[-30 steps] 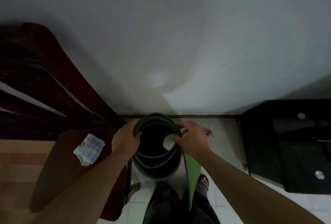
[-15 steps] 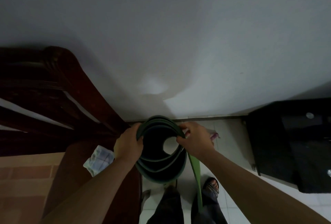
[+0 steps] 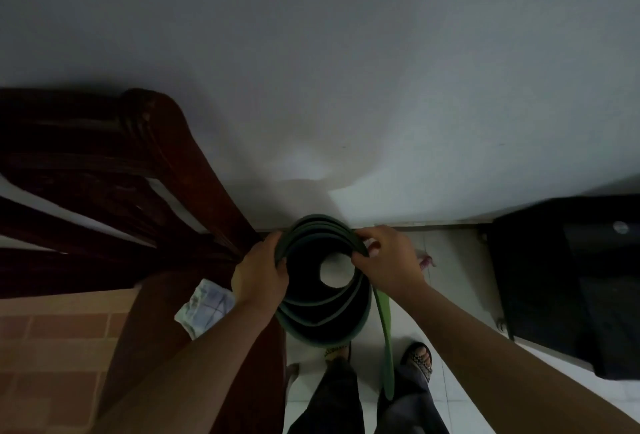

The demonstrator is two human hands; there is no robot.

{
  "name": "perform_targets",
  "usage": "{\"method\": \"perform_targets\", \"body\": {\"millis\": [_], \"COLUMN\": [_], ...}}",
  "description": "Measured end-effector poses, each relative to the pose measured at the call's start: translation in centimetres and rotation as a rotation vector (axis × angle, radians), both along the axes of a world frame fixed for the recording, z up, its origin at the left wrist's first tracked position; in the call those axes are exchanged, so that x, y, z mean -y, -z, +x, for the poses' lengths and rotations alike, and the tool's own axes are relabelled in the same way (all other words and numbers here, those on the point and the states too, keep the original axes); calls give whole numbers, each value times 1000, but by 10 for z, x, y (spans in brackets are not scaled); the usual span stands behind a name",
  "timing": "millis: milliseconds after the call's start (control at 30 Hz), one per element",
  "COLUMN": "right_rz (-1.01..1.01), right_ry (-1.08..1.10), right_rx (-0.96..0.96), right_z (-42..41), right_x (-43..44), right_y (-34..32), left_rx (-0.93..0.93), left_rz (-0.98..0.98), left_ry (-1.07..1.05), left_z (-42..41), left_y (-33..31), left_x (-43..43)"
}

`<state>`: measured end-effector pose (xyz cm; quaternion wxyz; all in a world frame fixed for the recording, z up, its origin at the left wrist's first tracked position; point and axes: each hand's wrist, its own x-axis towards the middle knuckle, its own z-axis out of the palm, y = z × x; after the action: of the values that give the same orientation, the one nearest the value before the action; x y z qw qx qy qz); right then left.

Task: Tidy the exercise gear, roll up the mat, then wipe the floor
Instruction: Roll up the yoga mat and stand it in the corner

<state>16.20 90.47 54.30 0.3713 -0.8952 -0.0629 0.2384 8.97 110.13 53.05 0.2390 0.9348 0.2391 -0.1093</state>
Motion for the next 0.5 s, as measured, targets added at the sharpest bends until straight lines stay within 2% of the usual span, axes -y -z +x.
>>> {"method": "perform_targets", "body": {"millis": [167, 300, 500], "right_rz": [50, 53, -127], "right_ry": [20, -7, -63], "right_rx": [-13, -10, -82], "right_z": [-5, 2, 14], "right_x": [-12, -20, -11], "right_y": [-10, 0, 52], "left_rx": [75, 55, -158], "left_rz": [4, 24, -193], "left_ry": [-34, -61, 9], "left_z": [-16, -15, 14], "left_y": [-18, -14, 26], "left_x": [-2, -6, -4]}}
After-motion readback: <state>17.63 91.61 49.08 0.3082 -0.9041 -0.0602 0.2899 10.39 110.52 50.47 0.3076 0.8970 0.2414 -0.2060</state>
